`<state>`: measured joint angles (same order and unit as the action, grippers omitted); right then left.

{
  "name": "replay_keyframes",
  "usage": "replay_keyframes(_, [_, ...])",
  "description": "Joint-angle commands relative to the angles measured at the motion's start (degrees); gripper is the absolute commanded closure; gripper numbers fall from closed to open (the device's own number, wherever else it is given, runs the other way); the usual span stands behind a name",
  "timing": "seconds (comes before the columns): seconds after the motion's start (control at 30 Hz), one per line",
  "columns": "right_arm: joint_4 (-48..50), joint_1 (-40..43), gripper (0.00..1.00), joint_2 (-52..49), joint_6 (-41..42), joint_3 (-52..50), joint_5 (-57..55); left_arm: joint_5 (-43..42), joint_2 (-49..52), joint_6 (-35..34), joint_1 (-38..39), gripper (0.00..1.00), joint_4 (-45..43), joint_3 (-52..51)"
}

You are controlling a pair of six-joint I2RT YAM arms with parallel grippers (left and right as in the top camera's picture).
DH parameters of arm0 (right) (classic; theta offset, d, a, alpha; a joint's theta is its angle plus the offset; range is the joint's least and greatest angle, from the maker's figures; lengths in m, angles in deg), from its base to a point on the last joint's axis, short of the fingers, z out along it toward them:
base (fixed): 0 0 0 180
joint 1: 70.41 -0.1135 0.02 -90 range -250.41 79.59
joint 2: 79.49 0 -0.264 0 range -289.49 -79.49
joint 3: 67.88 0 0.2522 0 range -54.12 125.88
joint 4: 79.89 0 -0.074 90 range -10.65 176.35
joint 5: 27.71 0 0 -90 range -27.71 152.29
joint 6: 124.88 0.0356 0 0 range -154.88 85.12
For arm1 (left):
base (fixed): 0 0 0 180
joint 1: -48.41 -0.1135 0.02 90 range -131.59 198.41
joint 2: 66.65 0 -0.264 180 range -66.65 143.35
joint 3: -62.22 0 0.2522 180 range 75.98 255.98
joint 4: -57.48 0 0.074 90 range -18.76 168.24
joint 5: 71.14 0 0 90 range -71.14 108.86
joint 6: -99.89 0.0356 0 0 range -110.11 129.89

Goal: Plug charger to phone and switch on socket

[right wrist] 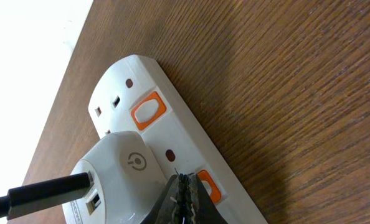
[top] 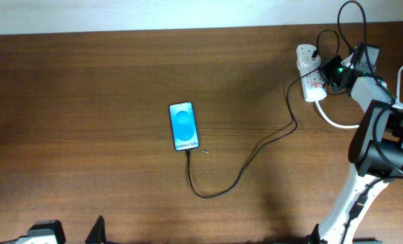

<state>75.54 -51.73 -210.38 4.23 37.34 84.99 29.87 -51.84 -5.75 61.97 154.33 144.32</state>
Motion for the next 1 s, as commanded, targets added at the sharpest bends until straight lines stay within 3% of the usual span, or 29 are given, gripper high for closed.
replay_keyframes(0.0, [-4.4, -5.8, 0.96, -4.5, -2.1, -3.3, 3.4, 0.7, -0.4, -0.6, 0.3, 0.01, -0.3, -0.5])
replay_keyframes(0.97, [-8.0, -7.5, 0.96, -4.6, -2.0, -3.3, 0.8, 0.6, -0.4, -0.6, 0.3, 0.01, -0.3, -0.6])
